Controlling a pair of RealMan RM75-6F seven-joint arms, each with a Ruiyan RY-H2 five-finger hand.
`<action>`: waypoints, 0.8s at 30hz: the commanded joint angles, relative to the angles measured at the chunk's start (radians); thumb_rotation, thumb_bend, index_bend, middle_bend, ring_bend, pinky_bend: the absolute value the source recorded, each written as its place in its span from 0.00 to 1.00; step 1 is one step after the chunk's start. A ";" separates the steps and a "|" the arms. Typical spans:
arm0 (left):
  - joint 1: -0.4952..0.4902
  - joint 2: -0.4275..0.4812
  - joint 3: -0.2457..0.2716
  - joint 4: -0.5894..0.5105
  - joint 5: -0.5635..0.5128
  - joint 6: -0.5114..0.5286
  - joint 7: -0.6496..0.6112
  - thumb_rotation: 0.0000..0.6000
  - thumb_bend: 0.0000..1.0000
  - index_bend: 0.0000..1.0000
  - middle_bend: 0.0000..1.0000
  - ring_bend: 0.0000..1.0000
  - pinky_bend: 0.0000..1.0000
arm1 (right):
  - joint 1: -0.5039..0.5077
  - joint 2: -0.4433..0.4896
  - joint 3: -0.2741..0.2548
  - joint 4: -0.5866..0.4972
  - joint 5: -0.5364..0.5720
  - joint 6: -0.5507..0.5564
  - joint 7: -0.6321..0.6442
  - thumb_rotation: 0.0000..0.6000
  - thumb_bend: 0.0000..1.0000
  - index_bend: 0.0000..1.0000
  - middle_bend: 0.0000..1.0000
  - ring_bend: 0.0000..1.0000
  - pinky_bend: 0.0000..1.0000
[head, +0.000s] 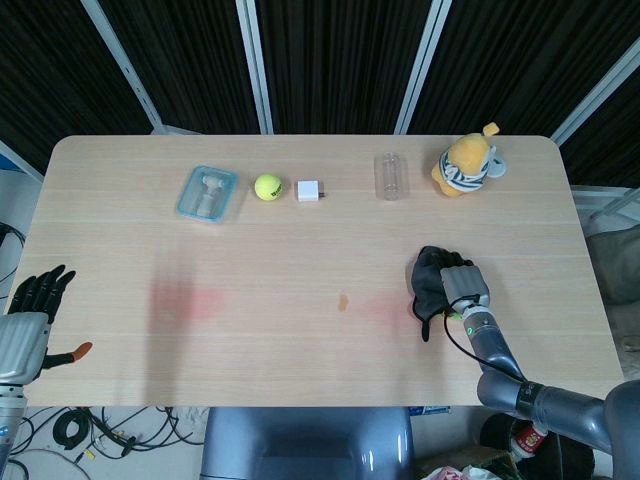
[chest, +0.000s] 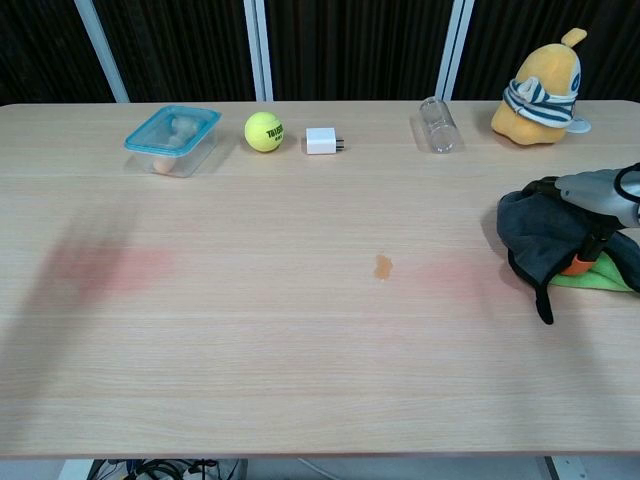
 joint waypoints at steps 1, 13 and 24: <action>0.000 0.000 0.000 0.000 -0.001 0.000 0.000 1.00 0.01 0.00 0.00 0.00 0.00 | 0.001 0.001 0.000 -0.002 -0.001 0.001 0.001 1.00 0.00 0.00 0.00 0.00 0.17; 0.002 0.000 0.000 -0.002 -0.002 0.003 0.000 1.00 0.01 0.00 0.00 0.00 0.00 | 0.003 0.001 -0.004 0.001 0.006 -0.001 0.003 1.00 0.00 0.00 0.00 0.00 0.17; -0.002 -0.002 -0.002 0.000 -0.005 -0.003 0.003 1.00 0.01 0.00 0.00 0.00 0.00 | 0.012 0.001 -0.005 0.006 0.020 -0.010 0.000 1.00 0.01 0.00 0.00 0.00 0.17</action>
